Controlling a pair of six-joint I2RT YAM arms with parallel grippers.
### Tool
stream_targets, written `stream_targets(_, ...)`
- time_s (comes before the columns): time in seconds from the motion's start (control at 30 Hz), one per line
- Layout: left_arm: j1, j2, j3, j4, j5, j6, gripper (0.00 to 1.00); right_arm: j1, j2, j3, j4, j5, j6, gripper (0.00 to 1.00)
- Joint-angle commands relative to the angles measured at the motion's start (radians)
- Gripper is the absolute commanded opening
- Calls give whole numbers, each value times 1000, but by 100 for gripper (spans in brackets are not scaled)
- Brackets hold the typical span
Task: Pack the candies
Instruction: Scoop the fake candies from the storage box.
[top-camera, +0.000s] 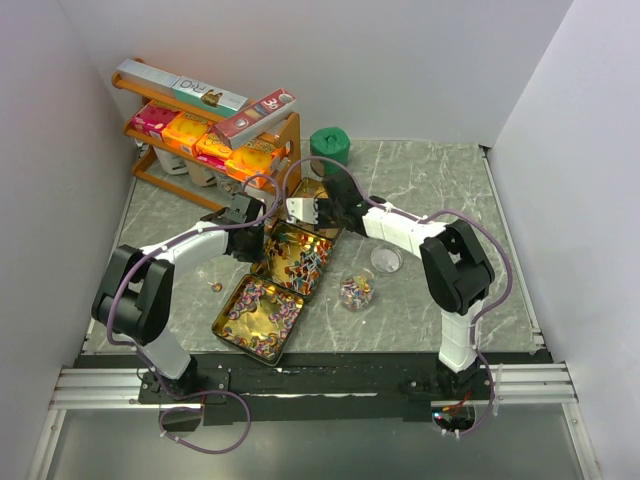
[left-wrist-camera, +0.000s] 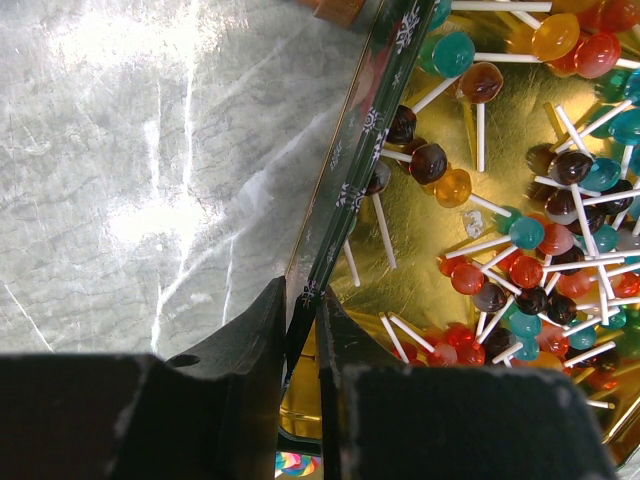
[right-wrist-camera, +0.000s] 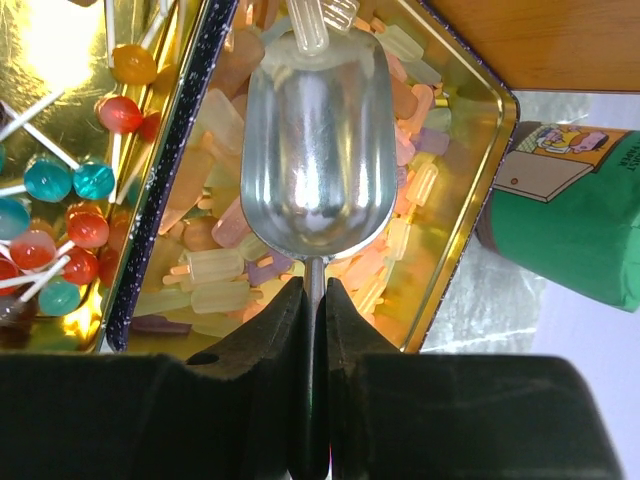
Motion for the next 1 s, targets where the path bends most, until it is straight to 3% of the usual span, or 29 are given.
stream_targets(0.0, 4, 11, 30, 48, 12, -23, 5, 68, 79, 25, -116, -273, 59, 0)
stream_targets(0.1, 4, 13, 31, 48, 12, -23, 3, 77, 88, 25, -133, -263, 47, 0)
stream_targets(0.53, 2, 7, 27, 45, 12, -24, 1, 39, 93, 20, -219, 47, -79, 0)
stream_targets(0.97, 2, 14, 37, 46, -2, -26, 1, -36, -70, -159, -100, -11, -192, 0)
